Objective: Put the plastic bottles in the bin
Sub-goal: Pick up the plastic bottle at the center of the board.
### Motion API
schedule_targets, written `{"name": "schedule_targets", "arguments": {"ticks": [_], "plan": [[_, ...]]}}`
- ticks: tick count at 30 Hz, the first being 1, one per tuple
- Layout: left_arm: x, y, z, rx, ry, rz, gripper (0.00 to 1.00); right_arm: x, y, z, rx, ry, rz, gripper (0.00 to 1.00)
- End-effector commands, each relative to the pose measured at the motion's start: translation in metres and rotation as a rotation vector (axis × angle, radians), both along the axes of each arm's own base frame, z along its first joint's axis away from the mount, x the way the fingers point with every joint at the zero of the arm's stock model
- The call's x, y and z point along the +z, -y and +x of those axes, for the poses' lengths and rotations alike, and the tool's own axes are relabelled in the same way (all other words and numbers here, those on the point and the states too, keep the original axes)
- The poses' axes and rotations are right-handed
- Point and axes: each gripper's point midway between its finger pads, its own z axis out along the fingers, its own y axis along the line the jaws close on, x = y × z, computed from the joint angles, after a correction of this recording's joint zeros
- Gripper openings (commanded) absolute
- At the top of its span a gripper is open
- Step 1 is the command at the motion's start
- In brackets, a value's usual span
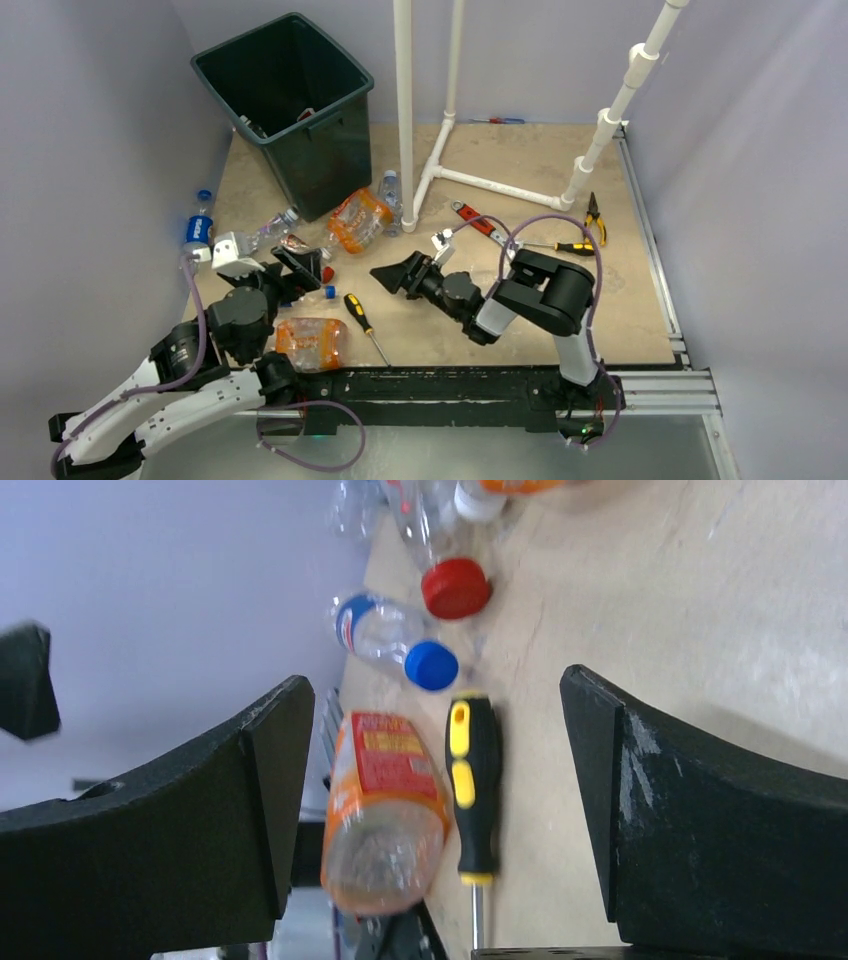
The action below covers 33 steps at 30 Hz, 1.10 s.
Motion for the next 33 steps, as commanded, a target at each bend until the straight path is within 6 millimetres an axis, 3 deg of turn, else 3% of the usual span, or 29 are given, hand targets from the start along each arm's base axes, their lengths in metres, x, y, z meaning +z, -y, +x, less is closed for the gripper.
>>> {"name": "schedule_targets", "arguments": {"ticks": [1,8,15,25,33], "plan": [[-0.005,-0.014,-0.004,0.035,0.002,-0.005,0.88,0.014,-0.009,0.038,-0.105,-0.04,0.151,0.91],[-0.004,-0.026,-0.01,0.048,0.021,-0.049,0.88,-0.01,-0.006,0.077,-0.246,-0.129,0.2,0.9],[-0.004,-0.024,-0.01,0.035,0.022,-0.038,0.88,-0.012,-0.029,0.103,-0.289,-0.145,0.255,0.86],[-0.005,-0.022,-0.01,0.03,0.019,-0.039,0.87,-0.034,-0.033,0.119,-0.369,-0.267,0.315,0.77],[-0.006,-0.027,-0.013,0.035,0.015,-0.056,0.86,-0.047,-0.053,0.121,-0.331,-0.293,0.314,0.76]]}}
